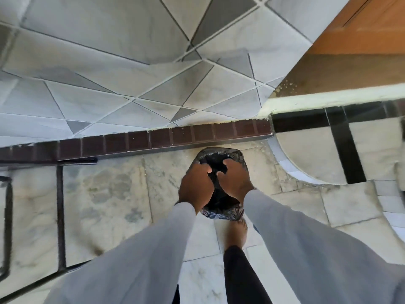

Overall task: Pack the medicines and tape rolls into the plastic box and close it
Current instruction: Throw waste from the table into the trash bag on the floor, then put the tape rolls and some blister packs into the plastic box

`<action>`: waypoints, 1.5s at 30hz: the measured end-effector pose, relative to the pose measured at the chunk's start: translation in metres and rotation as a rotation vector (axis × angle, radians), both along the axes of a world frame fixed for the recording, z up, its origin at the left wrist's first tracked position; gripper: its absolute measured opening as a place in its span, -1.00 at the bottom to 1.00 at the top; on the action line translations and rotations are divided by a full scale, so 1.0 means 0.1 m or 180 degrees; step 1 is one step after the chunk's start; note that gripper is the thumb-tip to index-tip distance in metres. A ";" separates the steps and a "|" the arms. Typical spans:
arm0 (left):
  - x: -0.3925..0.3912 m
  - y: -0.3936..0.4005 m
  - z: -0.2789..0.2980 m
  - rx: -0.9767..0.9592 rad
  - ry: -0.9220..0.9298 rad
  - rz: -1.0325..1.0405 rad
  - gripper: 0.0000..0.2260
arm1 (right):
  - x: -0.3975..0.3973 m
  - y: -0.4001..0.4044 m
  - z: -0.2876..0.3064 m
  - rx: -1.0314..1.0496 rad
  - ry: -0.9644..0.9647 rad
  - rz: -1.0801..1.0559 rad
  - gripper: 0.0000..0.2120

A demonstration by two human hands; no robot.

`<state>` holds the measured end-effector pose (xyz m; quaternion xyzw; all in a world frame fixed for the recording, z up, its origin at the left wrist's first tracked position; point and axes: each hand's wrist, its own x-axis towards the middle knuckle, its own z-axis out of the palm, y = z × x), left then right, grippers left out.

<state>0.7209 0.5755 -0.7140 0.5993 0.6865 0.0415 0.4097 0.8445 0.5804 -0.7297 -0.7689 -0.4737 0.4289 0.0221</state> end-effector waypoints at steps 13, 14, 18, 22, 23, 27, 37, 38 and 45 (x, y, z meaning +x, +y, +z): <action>-1.17 0.19 3.84 0.3188 0.0721 -0.0599 -0.77 | -1.13 -0.02 3.82 0.3031 -0.0025 -0.0160 -0.67; -1.29 0.17 4.07 0.3332 0.0731 -0.0583 -0.76 | -1.21 -0.07 4.04 0.3158 0.0031 -0.0158 -0.68; -2.03 -0.25 4.98 0.3858 0.0561 -0.0239 -0.74 | -1.70 -0.53 4.98 0.3859 0.0244 0.0172 -0.66; -2.75 -0.92 5.65 0.4606 0.0653 -0.0059 -0.75 | -2.27 -1.05 5.65 0.4449 0.0484 0.0464 -0.64; -2.98 -1.18 5.78 0.4747 0.0675 -0.0001 -0.76 | -2.46 -1.24 5.76 0.4612 0.0543 0.0537 -0.65; -3.62 -2.00 6.11 0.5012 0.0793 0.0273 -0.78 | -2.96 -1.89 6.02 0.4879 0.0839 0.0560 -0.66; -5.22 -3.28 6.31 0.4849 0.0989 0.0617 -0.79 | -4.25 -2.98 6.40 0.4975 0.1096 0.0906 -0.67; -5.33 -3.34 6.33 0.4854 0.0973 0.0612 -0.78 | -4.35 -3.03 6.43 0.5004 0.1125 0.0895 -0.68; -6.57 -3.82 6.34 0.4869 0.0924 0.0590 -0.76 | -5.50 -3.37 6.44 0.5122 0.1259 0.0606 -0.69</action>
